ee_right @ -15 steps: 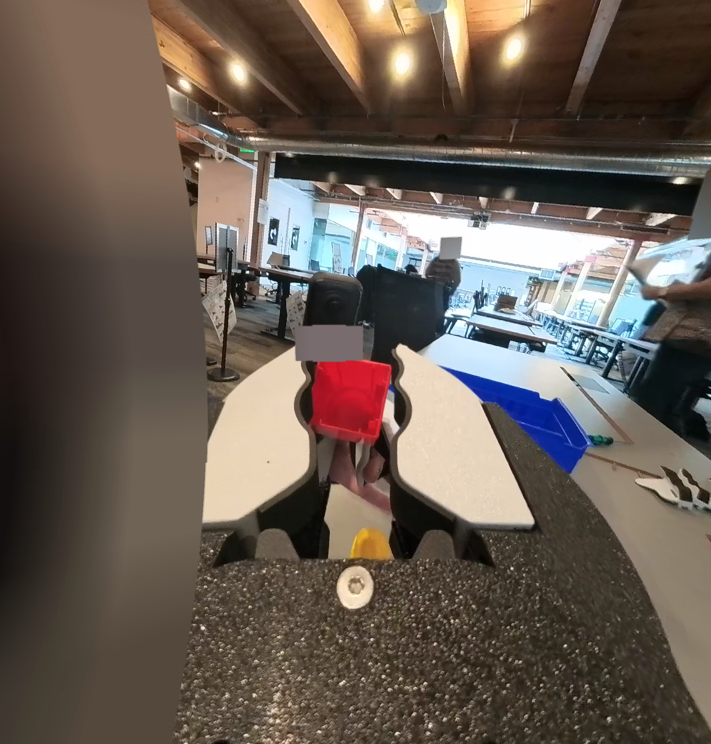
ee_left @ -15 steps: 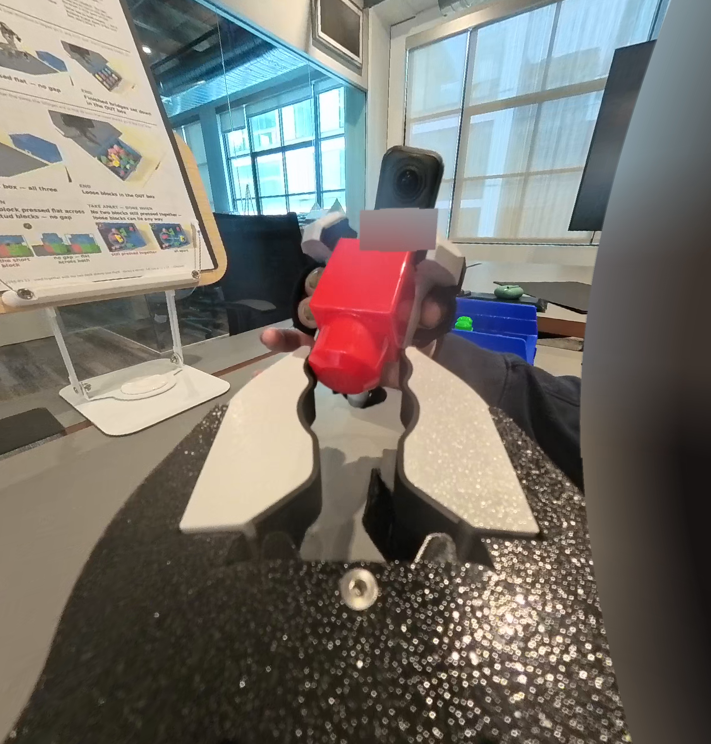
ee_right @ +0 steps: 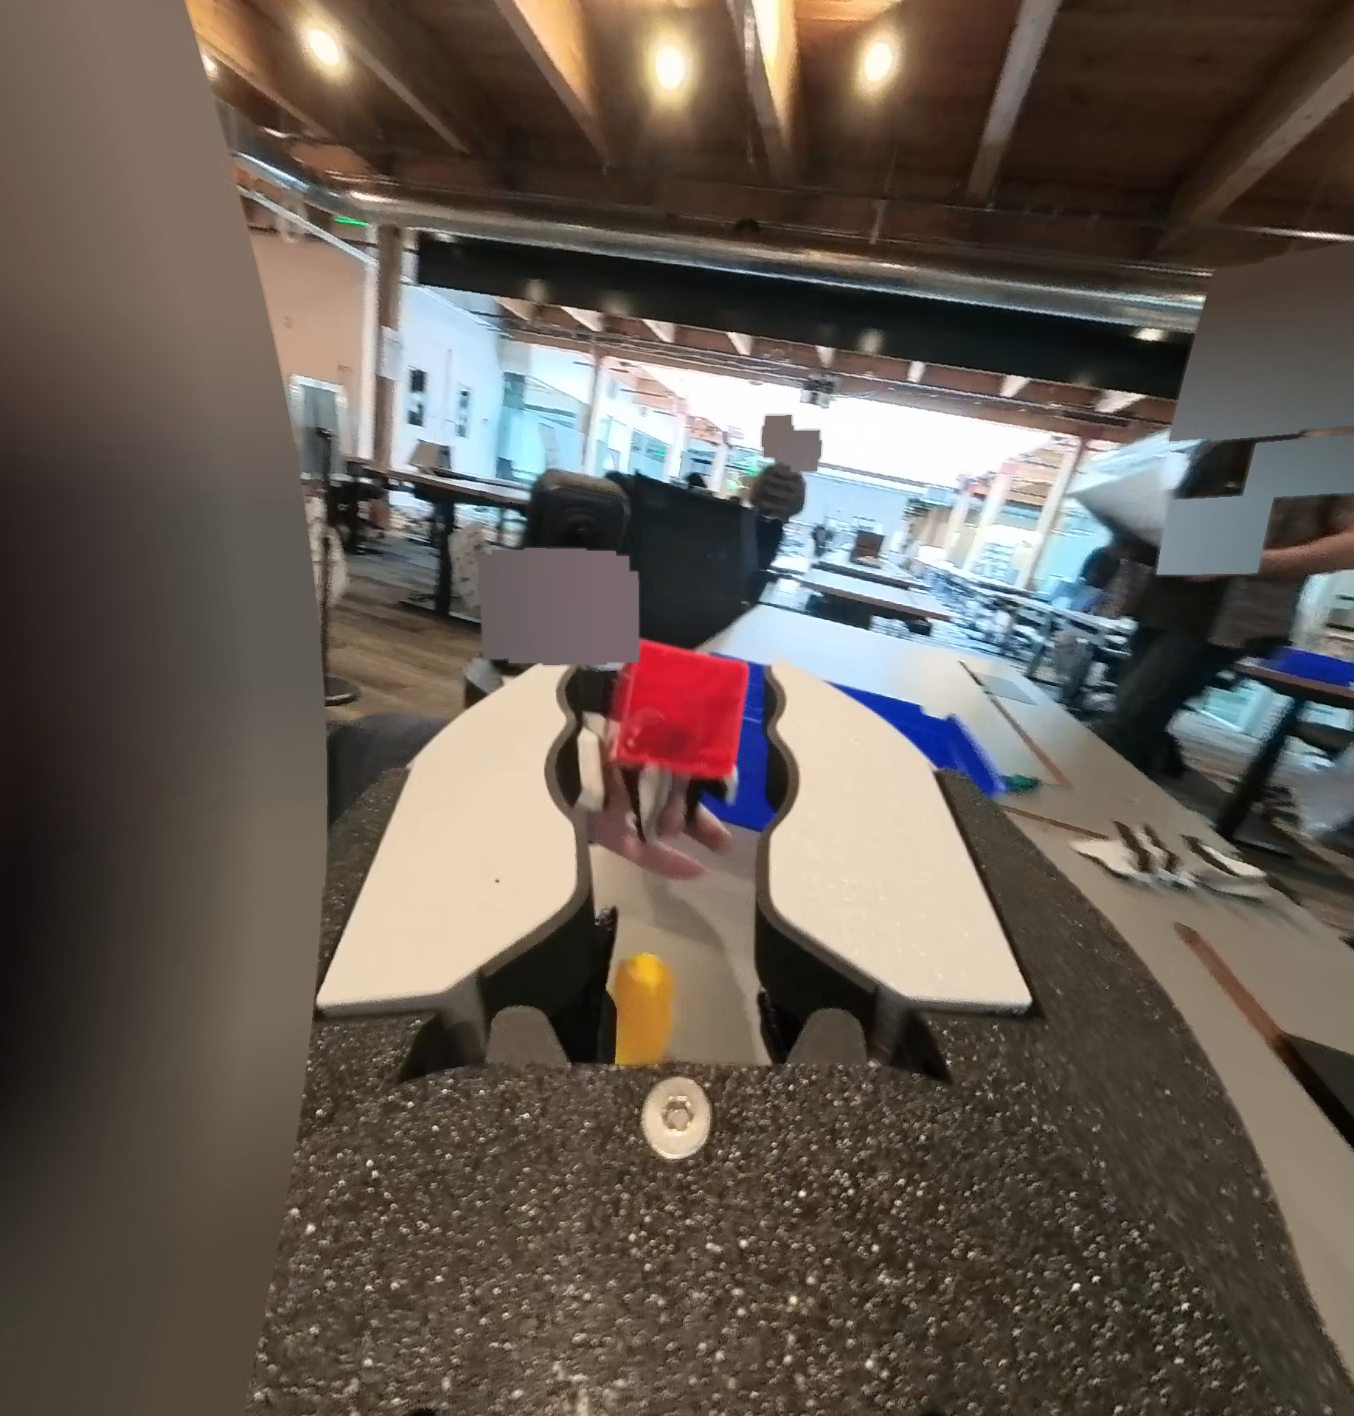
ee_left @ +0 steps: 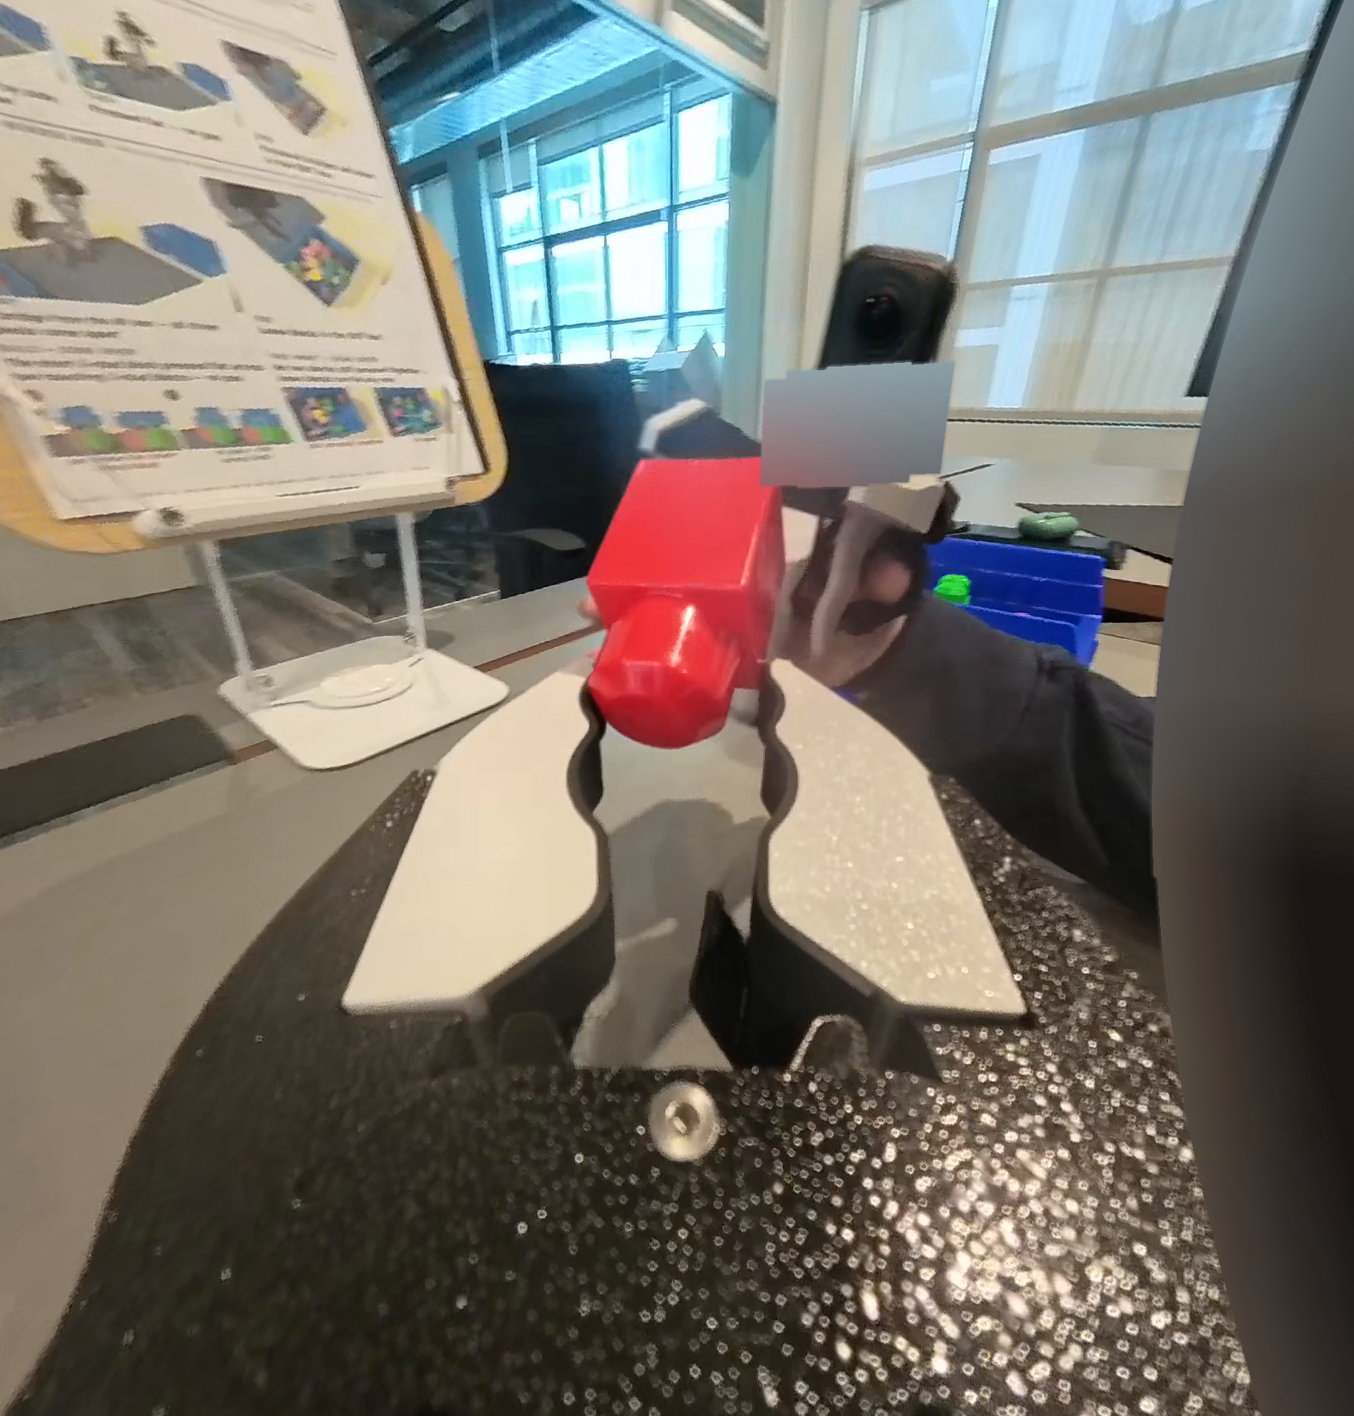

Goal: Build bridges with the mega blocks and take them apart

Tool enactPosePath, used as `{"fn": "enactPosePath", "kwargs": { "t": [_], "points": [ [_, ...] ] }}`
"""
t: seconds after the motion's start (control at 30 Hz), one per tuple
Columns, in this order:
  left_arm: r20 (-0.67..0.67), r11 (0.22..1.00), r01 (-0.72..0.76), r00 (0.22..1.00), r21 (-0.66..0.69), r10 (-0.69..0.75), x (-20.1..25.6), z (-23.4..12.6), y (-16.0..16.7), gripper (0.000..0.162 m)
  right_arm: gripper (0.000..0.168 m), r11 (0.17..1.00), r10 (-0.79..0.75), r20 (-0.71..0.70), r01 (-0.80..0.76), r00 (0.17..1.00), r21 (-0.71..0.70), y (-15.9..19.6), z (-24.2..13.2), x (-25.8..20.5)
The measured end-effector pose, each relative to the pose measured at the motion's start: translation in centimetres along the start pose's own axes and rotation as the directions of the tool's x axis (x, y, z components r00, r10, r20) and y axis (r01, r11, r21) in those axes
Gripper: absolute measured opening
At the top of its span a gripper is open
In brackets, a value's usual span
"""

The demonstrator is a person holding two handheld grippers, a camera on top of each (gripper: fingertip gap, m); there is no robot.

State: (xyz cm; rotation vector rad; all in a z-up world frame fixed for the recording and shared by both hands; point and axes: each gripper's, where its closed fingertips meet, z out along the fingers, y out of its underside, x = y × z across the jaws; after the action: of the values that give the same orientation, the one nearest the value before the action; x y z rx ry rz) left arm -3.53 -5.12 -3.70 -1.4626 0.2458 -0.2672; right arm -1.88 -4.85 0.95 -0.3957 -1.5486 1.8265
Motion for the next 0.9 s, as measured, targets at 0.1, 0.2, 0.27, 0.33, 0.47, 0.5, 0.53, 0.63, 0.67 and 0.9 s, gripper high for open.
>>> {"fn": "enactPosePath", "kwargs": {
  "t": [0.1,0.2,0.27,0.33,0.47,0.5,0.53,0.63,0.67,0.9],
  "points": [
    [0.037,1.0,-0.016,0.999,-0.026,0.017,-0.9,-0.5,-0.2,0.037,0.05,0.998,-0.035,-0.074,0.031,0.997,-0.051,0.4,-0.8,1.1],
    [0.071,0.997,-0.052,0.996,-0.065,0.057,-1.5,-0.9,-0.1,0.037,0.055,0.994,-0.065,-0.128,0.053,0.99,-0.096,0.7,-1.5,1.8],
    [0.075,0.995,-0.066,0.995,-0.077,0.072,-1.6,-0.9,-0.1,0.037,0.058,0.992,-0.076,-0.149,0.061,0.986,-0.108,0.7,-1.7,2.1],
    [0.074,0.993,-0.074,0.994,-0.088,0.081,-1.5,-0.9,0.1,0.037,0.06,0.992,-0.082,-0.159,0.064,0.984,-0.11,0.7,-1.8,2.3],
    [0.072,0.988,-0.093,0.992,-0.119,0.102,-1.4,-0.6,0.7,0.037,0.062,0.992,-0.079,-0.171,0.059,0.982,-0.116,0.9,-1.9,2.5],
    [0.07,0.987,-0.097,0.992,-0.127,0.107,-1.3,-0.5,0.9,0.037,0.063,0.991,-0.079,-0.173,0.058,0.982,-0.122,1.0,-1.9,2.6],
    [0.068,0.986,-0.101,0.992,-0.133,0.111,-1.3,-0.5,1.0,0.037,0.063,0.99,-0.079,-0.174,0.057,0.982,-0.126,1.1,-1.9,2.6],
    [0.062,0.982,-0.107,0.991,-0.153,0.118,-1.2,-0.3,1.3,0.037,0.063,0.99,-0.078,-0.176,0.056,0.981,-0.126,1.1,-1.9,2.7],
    [0.059,0.981,-0.109,0.991,-0.159,0.119,-1.2,-0.2,1.4,0.037,0.063,0.991,-0.077,-0.178,0.055,0.981,-0.125,1.1,-1.9,2.7],
    [0.051,0.971,-0.129,0.989,-0.2,0.142,-1.1,0.0,1.9,0.037,0.063,0.991,-0.078,-0.197,0.055,0.977,-0.12,0.9,-2.3,3.0]
  ]
}}
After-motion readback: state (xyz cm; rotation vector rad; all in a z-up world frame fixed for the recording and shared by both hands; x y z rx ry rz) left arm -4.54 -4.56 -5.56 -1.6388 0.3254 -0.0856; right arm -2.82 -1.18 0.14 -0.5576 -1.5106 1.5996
